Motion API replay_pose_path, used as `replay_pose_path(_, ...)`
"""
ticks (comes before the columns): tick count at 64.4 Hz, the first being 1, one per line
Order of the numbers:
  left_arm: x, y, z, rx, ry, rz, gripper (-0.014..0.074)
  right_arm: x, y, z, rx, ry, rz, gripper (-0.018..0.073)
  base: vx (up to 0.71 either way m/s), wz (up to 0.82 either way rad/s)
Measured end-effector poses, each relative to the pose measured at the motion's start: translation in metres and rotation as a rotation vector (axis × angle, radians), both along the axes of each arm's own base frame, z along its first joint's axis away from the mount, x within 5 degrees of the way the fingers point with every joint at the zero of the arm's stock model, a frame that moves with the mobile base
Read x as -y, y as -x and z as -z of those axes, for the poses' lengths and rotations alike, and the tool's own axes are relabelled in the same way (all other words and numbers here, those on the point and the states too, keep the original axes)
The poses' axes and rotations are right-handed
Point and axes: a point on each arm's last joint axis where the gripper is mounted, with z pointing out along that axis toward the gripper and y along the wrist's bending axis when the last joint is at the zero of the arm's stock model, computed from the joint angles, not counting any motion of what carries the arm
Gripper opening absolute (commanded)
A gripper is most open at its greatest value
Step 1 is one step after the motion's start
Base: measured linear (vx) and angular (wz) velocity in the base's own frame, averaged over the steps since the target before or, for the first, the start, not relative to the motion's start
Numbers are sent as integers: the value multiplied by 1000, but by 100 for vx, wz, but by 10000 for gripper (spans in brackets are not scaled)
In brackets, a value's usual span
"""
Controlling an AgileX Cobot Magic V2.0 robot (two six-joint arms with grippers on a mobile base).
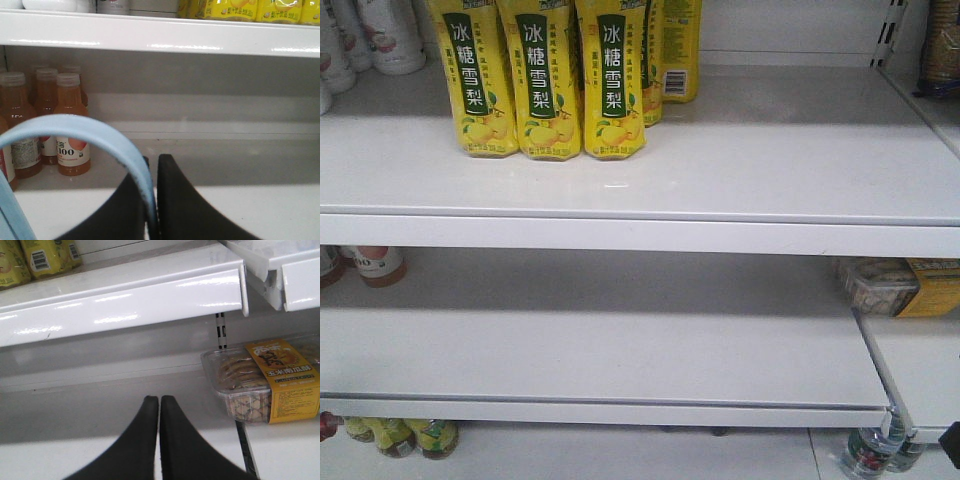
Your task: Place coke in basket with both arms
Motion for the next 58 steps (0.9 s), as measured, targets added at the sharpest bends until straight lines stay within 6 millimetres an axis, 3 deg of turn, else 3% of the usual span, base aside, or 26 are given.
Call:
replay_pose_path(38,0,0,0,0,0,0,-6,0,0,0,-1,-3,2,-4,0,0)
replay_pose_path(58,0,0,0,0,0,0,-6,4,2,12,-166,-431,126,-4,0,0)
